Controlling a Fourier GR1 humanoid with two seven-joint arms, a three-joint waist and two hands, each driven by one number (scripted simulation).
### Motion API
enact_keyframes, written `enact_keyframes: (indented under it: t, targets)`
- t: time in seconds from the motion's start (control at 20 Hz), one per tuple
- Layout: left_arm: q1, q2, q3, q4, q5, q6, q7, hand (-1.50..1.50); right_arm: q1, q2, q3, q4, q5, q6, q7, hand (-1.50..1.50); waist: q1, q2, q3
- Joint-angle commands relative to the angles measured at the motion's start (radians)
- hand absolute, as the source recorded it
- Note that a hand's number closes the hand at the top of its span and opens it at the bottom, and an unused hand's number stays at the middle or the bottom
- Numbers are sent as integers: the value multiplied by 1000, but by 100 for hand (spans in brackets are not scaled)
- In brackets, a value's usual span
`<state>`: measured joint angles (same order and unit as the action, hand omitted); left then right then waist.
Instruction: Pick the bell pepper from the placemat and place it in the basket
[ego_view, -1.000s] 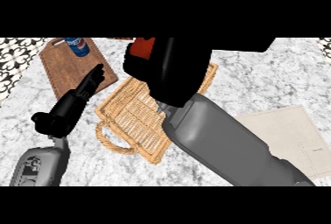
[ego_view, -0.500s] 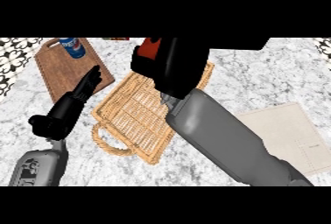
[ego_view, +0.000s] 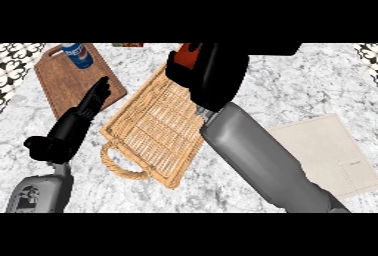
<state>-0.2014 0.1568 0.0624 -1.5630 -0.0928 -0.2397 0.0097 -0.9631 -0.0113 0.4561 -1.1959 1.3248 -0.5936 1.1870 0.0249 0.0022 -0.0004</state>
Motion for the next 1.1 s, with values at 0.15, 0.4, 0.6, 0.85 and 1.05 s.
enact_keyframes:
  t: [0.15,0.4,0.6,0.85,1.05]
  targets:
    - [20,7,8,-8,15,-14,0,0,-22,11,-22,36,43,-142,221,-150,13,-1,0]
    - [18,-5,-8,-80,17,-9,48,0,1,11,13,74,41,-214,176,-150,12,-2,0]
    - [11,30,32,-7,37,-38,12,0,5,11,-46,34,-7,-300,95,-150,5,1,0]
    - [-2,2,15,-25,6,7,33,0,8,11,-127,-103,-24,-288,104,-150,-19,-7,1]
    - [21,-4,18,-59,16,11,54,0,117,11,-193,-224,-104,-290,65,-150,-29,-10,2]
